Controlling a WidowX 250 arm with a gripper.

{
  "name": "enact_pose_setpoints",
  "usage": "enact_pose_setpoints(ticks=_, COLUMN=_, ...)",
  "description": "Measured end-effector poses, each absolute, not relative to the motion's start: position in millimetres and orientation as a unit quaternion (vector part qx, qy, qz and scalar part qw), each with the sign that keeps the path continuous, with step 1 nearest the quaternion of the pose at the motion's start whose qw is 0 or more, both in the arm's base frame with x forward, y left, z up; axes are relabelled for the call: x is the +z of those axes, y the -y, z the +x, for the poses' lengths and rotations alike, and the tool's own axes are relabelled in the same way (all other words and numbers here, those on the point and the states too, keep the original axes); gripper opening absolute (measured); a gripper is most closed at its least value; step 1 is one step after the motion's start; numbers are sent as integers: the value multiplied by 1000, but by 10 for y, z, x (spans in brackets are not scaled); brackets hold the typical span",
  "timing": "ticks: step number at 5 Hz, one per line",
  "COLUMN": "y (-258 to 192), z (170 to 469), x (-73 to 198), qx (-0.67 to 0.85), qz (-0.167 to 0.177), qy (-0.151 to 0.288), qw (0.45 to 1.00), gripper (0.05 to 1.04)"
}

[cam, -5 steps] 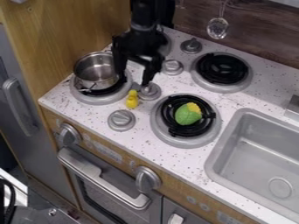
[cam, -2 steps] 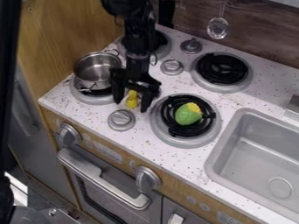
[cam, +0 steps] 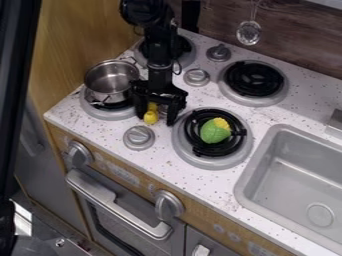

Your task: Take the yellow object and place it between the two right burners.

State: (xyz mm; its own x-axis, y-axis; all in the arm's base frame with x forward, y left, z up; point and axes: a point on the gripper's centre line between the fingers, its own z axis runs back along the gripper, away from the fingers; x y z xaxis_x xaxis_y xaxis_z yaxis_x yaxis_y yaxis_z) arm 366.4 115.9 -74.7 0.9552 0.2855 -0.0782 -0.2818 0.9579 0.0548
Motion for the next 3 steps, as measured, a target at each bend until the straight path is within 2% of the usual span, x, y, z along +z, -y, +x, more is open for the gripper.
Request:
enact_pose_setpoints(ticks=1, y=-1166, z=3720, x=-739, qx=145, qz=20, qy=-33, qw=989, gripper=964)
enact_pose_setpoints(ticks=2, y=-1185, z=3720, x=-737, qx=130, qz=33, qy=-35, qw=990, gripper=730)
enact_pose_setpoints(ticks=3, y=-1173, z=3653, x=-695, qx=93, qz=65, qy=-49, qw=992, gripper=472)
